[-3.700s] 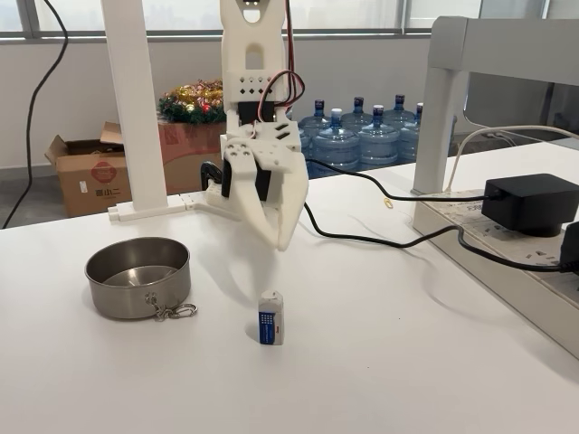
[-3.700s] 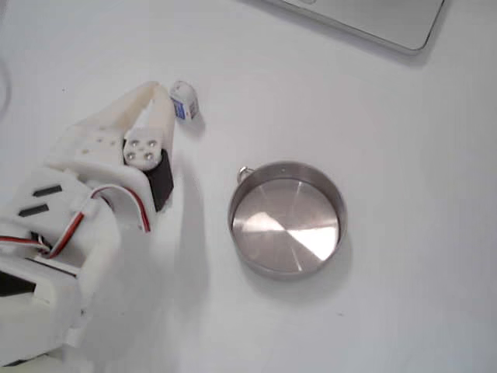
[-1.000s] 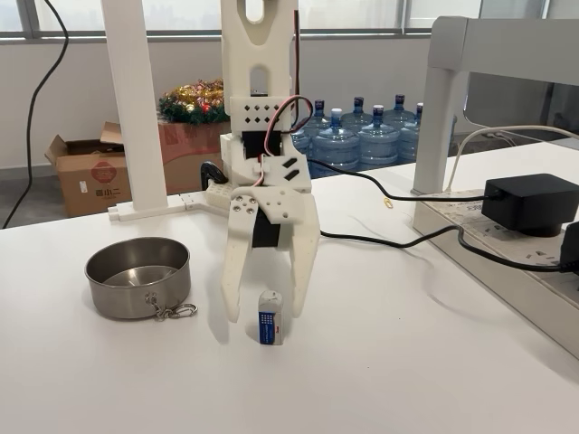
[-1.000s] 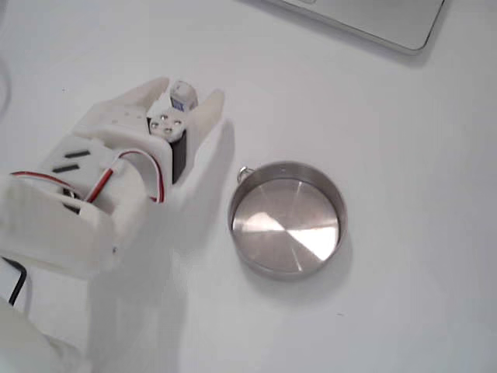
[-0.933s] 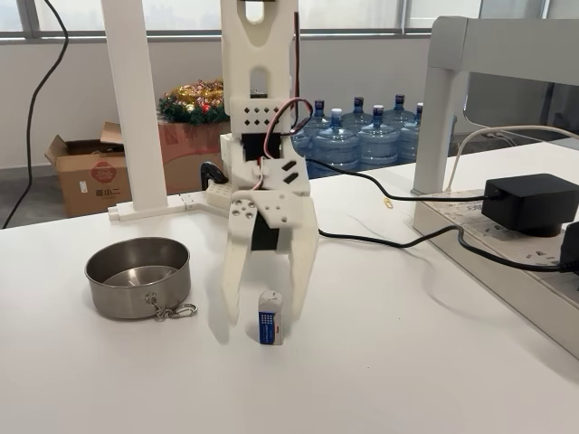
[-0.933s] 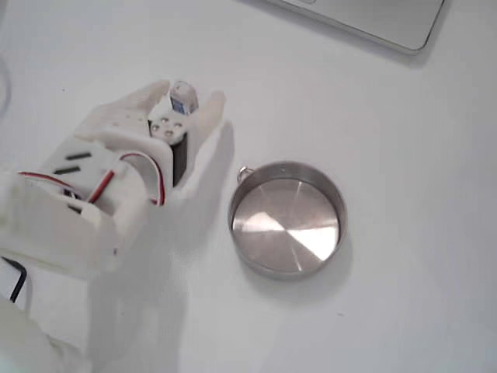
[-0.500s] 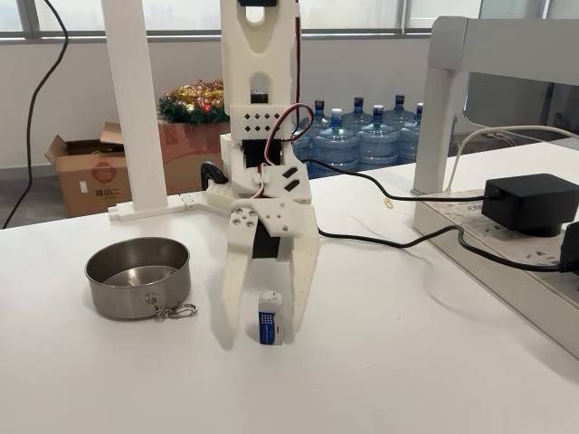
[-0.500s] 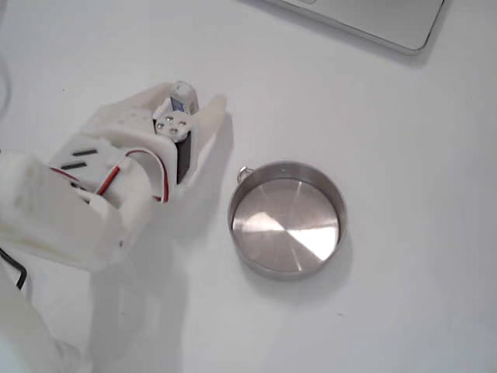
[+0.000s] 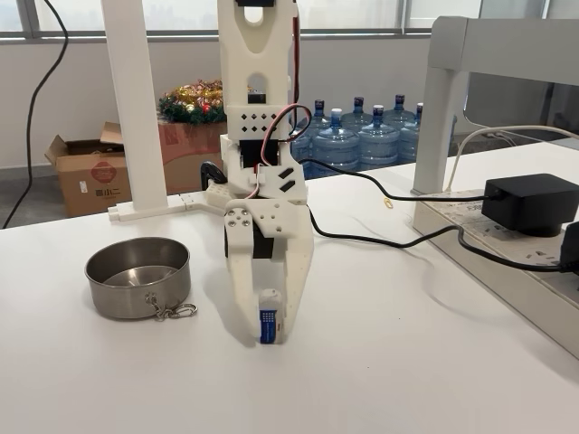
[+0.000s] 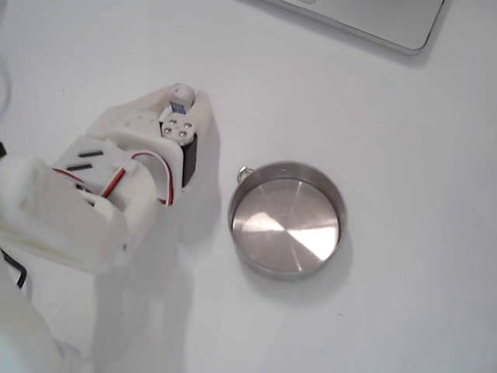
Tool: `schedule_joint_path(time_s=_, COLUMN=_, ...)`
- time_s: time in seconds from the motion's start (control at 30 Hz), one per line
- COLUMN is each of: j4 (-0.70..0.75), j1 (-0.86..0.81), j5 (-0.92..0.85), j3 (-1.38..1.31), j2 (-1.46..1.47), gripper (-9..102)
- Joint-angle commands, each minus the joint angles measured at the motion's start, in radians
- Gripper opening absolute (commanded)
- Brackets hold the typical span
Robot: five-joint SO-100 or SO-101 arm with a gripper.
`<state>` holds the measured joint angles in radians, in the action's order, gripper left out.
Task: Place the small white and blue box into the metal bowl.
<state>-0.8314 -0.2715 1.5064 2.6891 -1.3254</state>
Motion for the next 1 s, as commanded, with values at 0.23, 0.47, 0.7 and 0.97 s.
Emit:
schedule_joint_path(time_s=0.23, j4=-0.018, j1=-0.052, j5=-0.002, j3=0.018, j2=-0.064, gripper=-1)
schedule_joint_path(time_s=0.47, j4=-0.012, j1=-0.141, j5=-0.002, j3=0.187, j2=-0.339, gripper=-1)
schedule_joint_path(time_s=0.7, j4=-0.005, j1=-0.255, j5=-0.008, j3=0.324, j2=-0.557, gripper=-1)
schedule_joint_path(time_s=0.97, j4=-0.015, j1=-0.403, j5=-0.008, j3=0.436, j2=-0.643, gripper=-1)
